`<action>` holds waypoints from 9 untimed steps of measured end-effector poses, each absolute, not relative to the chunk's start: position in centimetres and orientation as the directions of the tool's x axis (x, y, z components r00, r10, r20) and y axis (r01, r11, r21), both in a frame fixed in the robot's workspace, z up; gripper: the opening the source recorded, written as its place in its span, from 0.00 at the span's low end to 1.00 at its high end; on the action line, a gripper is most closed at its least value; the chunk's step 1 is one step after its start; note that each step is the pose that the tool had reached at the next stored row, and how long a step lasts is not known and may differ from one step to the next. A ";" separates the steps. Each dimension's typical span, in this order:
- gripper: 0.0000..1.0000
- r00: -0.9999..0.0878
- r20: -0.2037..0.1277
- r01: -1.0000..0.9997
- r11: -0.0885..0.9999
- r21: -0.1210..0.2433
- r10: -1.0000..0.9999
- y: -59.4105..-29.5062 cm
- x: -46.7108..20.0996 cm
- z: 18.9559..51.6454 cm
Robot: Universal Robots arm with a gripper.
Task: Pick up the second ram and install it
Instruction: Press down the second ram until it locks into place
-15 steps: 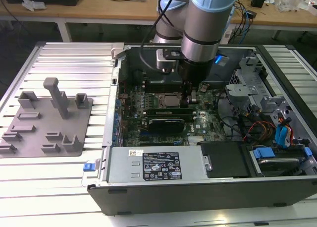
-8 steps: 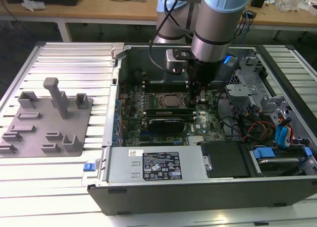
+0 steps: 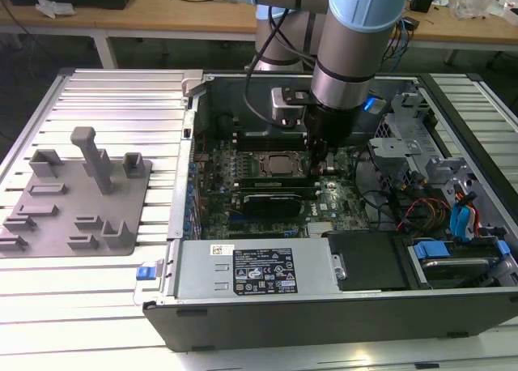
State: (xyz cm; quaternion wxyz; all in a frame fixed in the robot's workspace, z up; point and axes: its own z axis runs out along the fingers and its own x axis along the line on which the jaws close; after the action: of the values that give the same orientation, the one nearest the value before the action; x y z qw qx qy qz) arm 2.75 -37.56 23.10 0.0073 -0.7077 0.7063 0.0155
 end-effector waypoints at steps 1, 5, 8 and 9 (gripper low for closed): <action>0.08 0.002 -0.032 -1.000 -0.002 0.012 -0.999 -37.6 2.8 23.1; 0.08 0.002 -0.032 -1.000 -0.002 0.012 -0.999 -37.6 2.8 22.9; 0.08 0.002 -0.032 -1.000 -0.002 0.012 -0.999 -37.6 2.8 22.9; 0.08 0.002 -0.032 -1.000 -0.002 0.012 -0.999 -37.6 2.8 22.9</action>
State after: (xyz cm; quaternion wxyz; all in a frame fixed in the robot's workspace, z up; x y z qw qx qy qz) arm 2.75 -37.56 22.86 0.0073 -0.7077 0.7063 0.0155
